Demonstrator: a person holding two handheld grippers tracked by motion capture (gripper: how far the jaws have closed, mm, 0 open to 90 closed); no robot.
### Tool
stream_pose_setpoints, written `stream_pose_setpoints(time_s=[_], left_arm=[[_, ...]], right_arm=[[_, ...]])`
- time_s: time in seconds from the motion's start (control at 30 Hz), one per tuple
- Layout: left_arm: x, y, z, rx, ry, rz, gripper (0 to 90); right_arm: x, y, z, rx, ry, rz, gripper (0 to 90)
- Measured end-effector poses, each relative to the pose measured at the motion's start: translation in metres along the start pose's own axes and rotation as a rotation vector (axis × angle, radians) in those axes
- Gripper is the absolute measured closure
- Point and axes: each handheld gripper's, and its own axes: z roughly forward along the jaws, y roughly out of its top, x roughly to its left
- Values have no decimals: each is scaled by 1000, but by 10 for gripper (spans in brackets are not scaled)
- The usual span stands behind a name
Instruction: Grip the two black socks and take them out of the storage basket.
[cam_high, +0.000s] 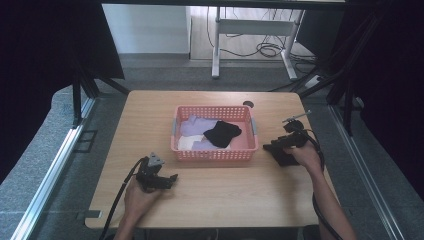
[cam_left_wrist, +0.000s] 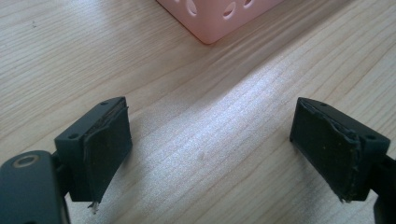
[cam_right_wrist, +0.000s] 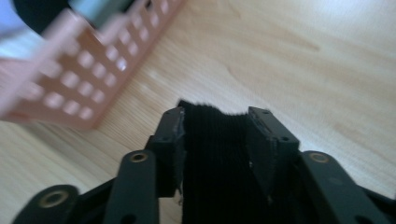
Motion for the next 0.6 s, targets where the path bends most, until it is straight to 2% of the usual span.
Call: stream_pose_setpoints(time_s=[0.07,0.17,0.3,0.47,0.5,0.6], left_arm=[[0,0,0,1,0,2,123],[0,0,0,1,-1,2,123],[0,0,0,5,-1,6,123],[0,0,0,4,0,5,123],[0,0,0,4,0,6,123],[1,0,0,4,0,7,123]], right_arm=[[1,2,-3,-7,-3,-1,505],[5,13,-16,-47,-11,-18,469],[14,26,-23,-77,2,-46,449],[26,42,-26,-95,14,-80,429],[32,50,-25,-103,21,-92,414],[38,57,-23,-119,46,-109,400]])
